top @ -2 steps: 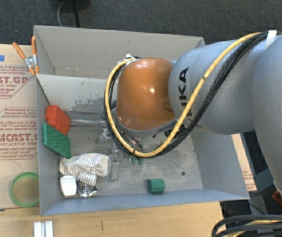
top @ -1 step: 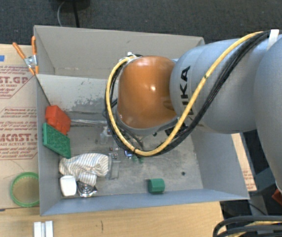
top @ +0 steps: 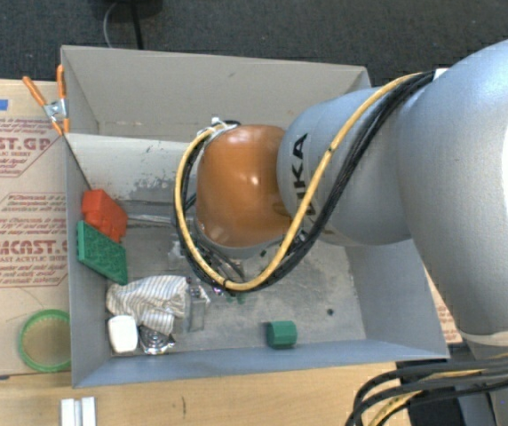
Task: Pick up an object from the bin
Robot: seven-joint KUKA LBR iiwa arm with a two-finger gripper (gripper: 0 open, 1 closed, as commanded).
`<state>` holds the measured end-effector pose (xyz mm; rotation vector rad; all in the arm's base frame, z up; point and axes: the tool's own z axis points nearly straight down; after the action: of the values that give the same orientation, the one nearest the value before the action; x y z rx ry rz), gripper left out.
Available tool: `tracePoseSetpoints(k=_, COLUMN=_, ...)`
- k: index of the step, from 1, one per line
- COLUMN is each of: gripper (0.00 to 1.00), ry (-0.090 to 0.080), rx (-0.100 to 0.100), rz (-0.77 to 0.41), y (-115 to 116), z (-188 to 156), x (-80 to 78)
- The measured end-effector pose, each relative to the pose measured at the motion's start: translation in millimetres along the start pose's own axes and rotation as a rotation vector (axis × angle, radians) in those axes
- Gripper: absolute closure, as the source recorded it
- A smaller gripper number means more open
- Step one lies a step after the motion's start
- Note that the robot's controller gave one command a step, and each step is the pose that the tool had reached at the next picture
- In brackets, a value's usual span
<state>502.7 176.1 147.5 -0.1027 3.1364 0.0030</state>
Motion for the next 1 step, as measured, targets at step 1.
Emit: tracePoseSetpoints(k=1, gripper=0.00, ry=0.008, rx=0.001, rz=-0.028, y=1.4, z=65.7, x=1.1)
